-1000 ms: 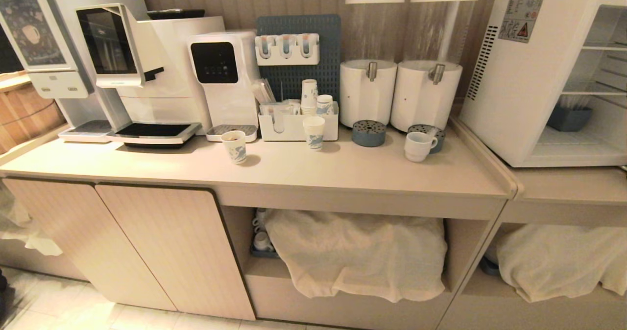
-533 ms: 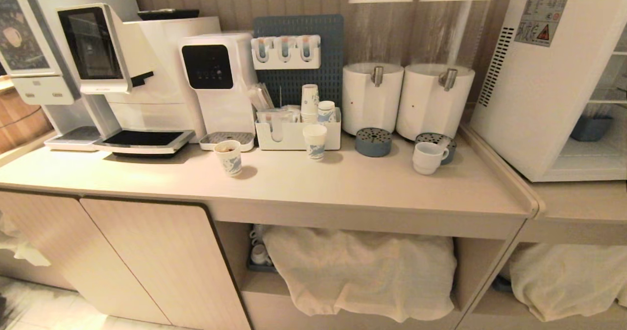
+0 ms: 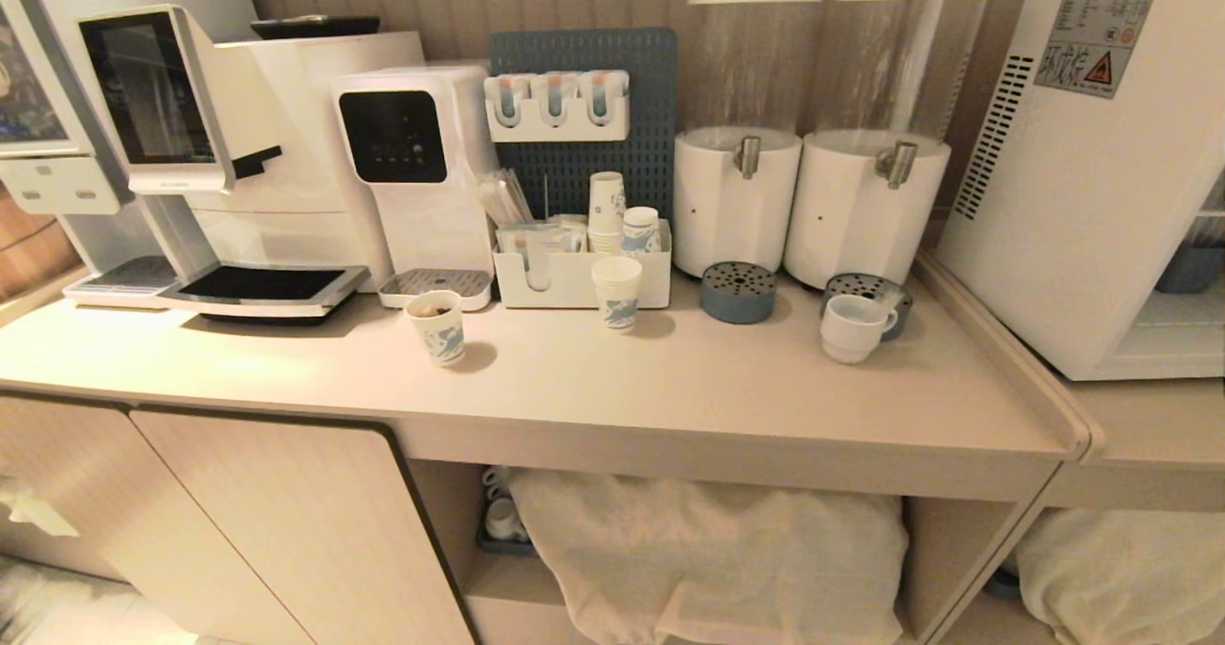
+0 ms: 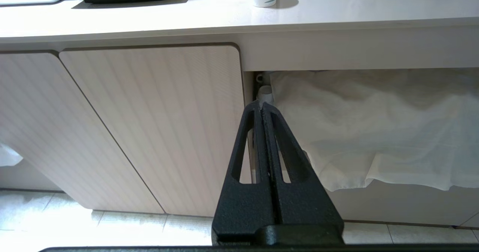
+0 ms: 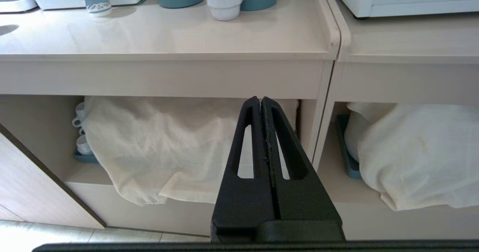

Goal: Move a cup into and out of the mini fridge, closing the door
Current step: Put the ceramic cup in the freezer

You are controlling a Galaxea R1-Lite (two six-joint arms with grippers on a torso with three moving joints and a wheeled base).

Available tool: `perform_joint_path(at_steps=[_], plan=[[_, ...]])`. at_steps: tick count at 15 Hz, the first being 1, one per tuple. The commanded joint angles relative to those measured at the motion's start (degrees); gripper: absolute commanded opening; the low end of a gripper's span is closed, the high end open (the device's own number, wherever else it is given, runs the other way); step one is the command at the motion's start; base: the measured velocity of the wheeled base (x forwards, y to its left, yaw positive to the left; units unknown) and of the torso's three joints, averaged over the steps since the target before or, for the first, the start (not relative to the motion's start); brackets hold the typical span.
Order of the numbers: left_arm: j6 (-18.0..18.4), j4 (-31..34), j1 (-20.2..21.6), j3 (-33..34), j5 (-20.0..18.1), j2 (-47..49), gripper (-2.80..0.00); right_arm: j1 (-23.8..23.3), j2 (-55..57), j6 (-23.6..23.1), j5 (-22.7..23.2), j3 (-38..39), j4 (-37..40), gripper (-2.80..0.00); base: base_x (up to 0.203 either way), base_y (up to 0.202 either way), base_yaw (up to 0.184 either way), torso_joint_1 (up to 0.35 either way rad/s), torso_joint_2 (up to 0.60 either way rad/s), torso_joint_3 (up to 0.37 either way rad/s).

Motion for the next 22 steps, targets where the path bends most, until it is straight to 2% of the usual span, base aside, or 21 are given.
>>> perform_joint_path(at_steps=[1, 4, 5, 9, 14, 16, 17, 19, 20, 21, 22], plan=[[-0.22, 0.0, 0.01, 0.0, -0.06, 0.07, -2.8, 0.0, -0.05, 0.03, 0.02, -0.03, 0.03, -2.8, 0.0, 0.0, 0.0, 0.0, 0.0, 0.0], [-0.66, 0.0, 0.01, 0.0, 0.03, 0.07, -2.8, 0.0, -0.05, 0.48, -0.39, -1.15, -0.66, -2.8, 0.0, 0.0, 0.0, 0.0, 0.0, 0.0], [-0.66, 0.0, 0.01, 0.09, 0.04, 0.07, -2.8, 0.0, -0.02, 1.07, -0.7, -4.72, -0.39, -2.8, 0.0, 0.0, 0.0, 0.0, 0.0, 0.0], [-0.51, -0.09, 0.01, 0.01, 0.02, 0.07, -2.8, 0.0, 2.01, 1.74, 1.08, -26.75, 10.47, -2.8, 0.0, 0.0, 0.0, 0.0, 0.0, 0.0], [-0.13, 0.0, 0.01, 0.0, -0.06, 0.07, -2.8, 1.63, 21.43, 2.09, 2.09, -58.83, 22.44, -2.8, 0.0, 0.0, 0.0, 0.0, 0.0, 0.0], [-0.04, 0.0, 0.01, 0.0, -0.15, 0.07, -2.8, 6.92, 30.09, 3.22, 2.08, -72.45, 31.83, -2.8, 0.0, 0.0, 0.0, 0.0, 0.0, 0.0], [-0.04, 0.0, 0.01, 0.0, -0.15, 0.07, -2.8, 12.8, 34.03, 4.82, 1.78, -78.17, 37.0, -2.8, 0.0, 0.0, 0.0, 0.0, 0.0, 0.0], [-0.04, 0.0, 0.01, 0.0, -0.15, 0.07, -2.8, 26.02, 38.99, 9.24, -1.53, -83.38, 43.68, -2.8, 0.0, 0.0, 0.0, 0.0, 0.0, 0.0], [-0.04, 0.0, 0.01, 0.0, -0.15, 0.07, -2.8, 31.25, 41.72, 13.01, -4.28, -84.86, 45.84, -2.8, 0.0, 0.0, 0.0, 0.0, 0.0, 0.0], [0.13, 0.0, 0.01, 0.0, -0.15, 0.07, -2.8, 34.07, 45.18, 17.03, -6.27, -85.93, 47.34, -2.8, 0.0, 0.0, 0.0, 0.0, 0.0, 0.0], [0.31, 0.0, 0.01, 0.0, -0.06, 0.07, -2.8, 34.62, 48.34, 20.07, -7.51, -86.63, 48.12, -2.8, 0.0, 0.0, 0.0, 0.0, 0.0, 0.0]])
